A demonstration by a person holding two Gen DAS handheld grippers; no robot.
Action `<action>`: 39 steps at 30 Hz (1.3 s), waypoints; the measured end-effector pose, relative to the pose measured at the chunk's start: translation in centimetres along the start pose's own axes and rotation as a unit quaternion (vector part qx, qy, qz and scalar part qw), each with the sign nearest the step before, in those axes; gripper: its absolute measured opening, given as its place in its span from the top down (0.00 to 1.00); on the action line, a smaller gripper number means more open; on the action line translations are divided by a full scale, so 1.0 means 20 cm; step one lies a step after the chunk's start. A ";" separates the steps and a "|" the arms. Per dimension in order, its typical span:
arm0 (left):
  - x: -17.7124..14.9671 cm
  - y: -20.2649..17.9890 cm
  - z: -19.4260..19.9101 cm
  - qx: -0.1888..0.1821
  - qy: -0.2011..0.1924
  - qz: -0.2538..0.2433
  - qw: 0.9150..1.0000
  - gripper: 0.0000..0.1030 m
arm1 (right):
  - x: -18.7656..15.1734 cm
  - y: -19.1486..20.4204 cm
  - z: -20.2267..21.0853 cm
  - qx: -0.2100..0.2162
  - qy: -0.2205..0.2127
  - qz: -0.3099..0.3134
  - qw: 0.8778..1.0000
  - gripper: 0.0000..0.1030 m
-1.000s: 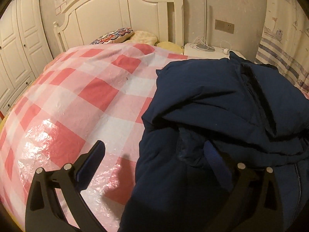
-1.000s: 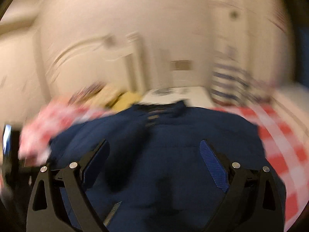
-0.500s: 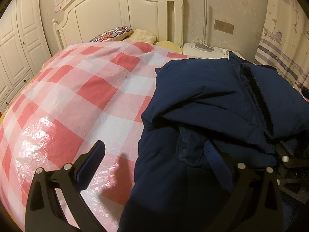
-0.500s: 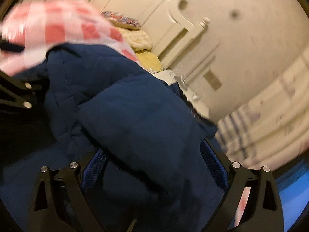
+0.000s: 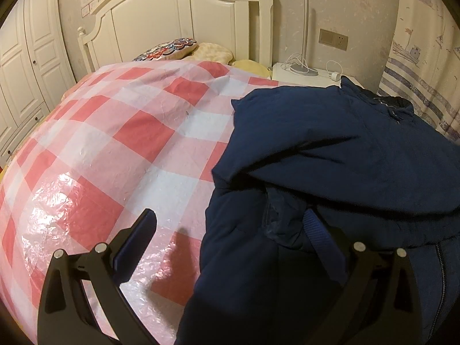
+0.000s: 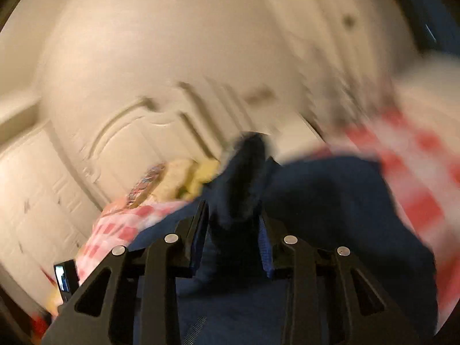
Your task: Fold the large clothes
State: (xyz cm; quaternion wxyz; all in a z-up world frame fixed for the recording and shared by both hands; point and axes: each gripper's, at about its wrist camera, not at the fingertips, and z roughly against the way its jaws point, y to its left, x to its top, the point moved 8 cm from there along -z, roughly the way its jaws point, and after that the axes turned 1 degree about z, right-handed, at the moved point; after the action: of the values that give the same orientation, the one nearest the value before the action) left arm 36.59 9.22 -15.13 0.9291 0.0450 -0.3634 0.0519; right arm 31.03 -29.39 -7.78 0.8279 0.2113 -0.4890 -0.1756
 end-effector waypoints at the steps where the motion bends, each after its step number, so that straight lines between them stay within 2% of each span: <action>1: 0.00 0.00 0.00 0.000 0.000 0.001 1.000 0.02 | -0.04 -0.08 -0.02 -0.013 0.018 -0.017 1.000 0.68; 2: 0.00 0.00 0.00 0.000 0.000 0.001 1.000 0.02 | -0.09 -0.16 -0.04 -0.012 0.040 -0.044 0.998 0.67; 3: 0.00 0.00 0.00 0.000 0.000 0.001 1.000 0.02 | -0.14 -0.22 -0.07 0.009 0.056 -0.083 0.995 0.62; 4: 0.00 0.00 0.00 0.000 -0.001 0.001 1.000 0.02 | -0.16 -0.26 -0.08 0.016 0.060 -0.103 0.993 0.58; 5: 0.00 0.00 0.00 0.000 -0.001 0.001 1.000 0.02 | -0.16 -0.28 -0.08 0.024 0.060 -0.121 0.991 0.51; 7: 0.00 0.00 -0.01 0.001 0.000 0.000 1.000 0.02 | -0.13 -0.26 -0.07 0.031 0.051 -0.118 0.991 0.34; 8: 0.00 0.00 0.00 0.002 -0.001 -0.001 1.000 0.02 | -0.12 -0.25 -0.07 0.034 0.049 -0.112 0.992 0.18; 9: 0.00 0.00 -0.01 0.002 -0.001 -0.001 1.000 0.02 | -0.11 -0.22 -0.08 0.039 0.050 -0.104 0.993 0.15; 11: 0.00 0.00 -0.01 0.002 -0.001 -0.001 1.000 0.02 | -0.12 -0.20 -0.12 0.029 0.060 -0.092 0.994 0.15; 13: 0.00 0.01 -0.01 0.003 -0.001 -0.003 1.000 0.02 | -0.15 -0.20 -0.15 0.016 0.081 -0.077 0.994 0.28; 14: 0.00 0.01 -0.01 0.003 -0.001 -0.003 1.000 0.02 | -0.16 -0.20 -0.17 0.011 0.095 -0.069 0.993 0.38; 15: 0.00 0.01 -0.01 0.003 -0.001 -0.003 1.000 0.02 | -0.17 -0.18 -0.18 0.016 0.103 -0.059 0.993 0.52; 16: 0.00 0.01 -0.01 0.003 -0.001 -0.003 1.000 0.02 | -0.19 -0.17 -0.17 0.018 0.106 -0.052 0.993 0.56; 17: 0.00 0.01 -0.01 0.003 -0.001 -0.003 1.000 0.02 | -0.19 -0.15 -0.15 0.021 0.099 -0.044 0.994 0.68; 18: 0.00 0.01 -0.01 0.003 -0.001 -0.003 1.000 0.02 | -0.17 -0.12 -0.10 0.028 0.079 -0.037 0.996 0.74; 22: 0.00 0.01 -0.01 0.003 0.000 -0.004 1.000 0.02 | -0.09 -0.07 0.10 0.034 0.011 -0.022 0.999 0.76; 24: 0.00 0.01 -0.01 0.002 0.001 -0.003 1.000 0.02 | -0.09 -0.08 0.09 0.026 0.021 -0.014 0.999 0.76; 26: 0.00 0.01 0.00 0.003 0.001 -0.003 1.000 0.02 | -0.16 -0.14 0.02 -0.006 0.062 -0.004 0.998 0.75; 28: 0.00 0.01 0.00 0.002 0.000 -0.003 1.000 0.02 | -0.24 -0.23 -0.05 -0.035 0.099 -0.025 0.994 0.73; 30: 0.00 0.01 -0.01 0.001 0.001 -0.002 1.000 0.02 | -0.24 -0.29 0.00 -0.048 0.085 -0.058 0.994 0.70; 31: 0.00 0.01 -0.01 0.001 0.002 -0.002 1.000 0.02 | -0.21 -0.29 0.03 -0.066 0.070 -0.053 0.994 0.69; 33: 0.00 0.01 -0.01 0.002 0.001 -0.003 1.000 0.02 | -0.12 -0.23 0.17 -0.101 0.006 -0.017 0.995 0.69; 35: 0.00 0.01 -0.01 0.001 0.002 -0.003 1.000 0.02 | -0.06 -0.11 0.22 -0.097 -0.022 0.028 0.995 0.69; 38: 0.01 0.01 0.00 0.003 -0.004 -0.005 1.000 0.02 | -0.05 0.12 0.13 -0.086 0.006 0.122 0.989 0.66; 39: 0.01 0.01 0.01 0.003 -0.007 -0.004 1.000 0.02 | -0.08 0.19 0.05 -0.087 0.034 0.160 0.983 0.60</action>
State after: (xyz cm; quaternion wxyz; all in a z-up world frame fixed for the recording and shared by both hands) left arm 36.54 9.42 -14.86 0.9265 0.0494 -0.3698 0.0486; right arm 29.75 -25.49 -6.65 0.8764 0.0632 -0.4714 -0.0752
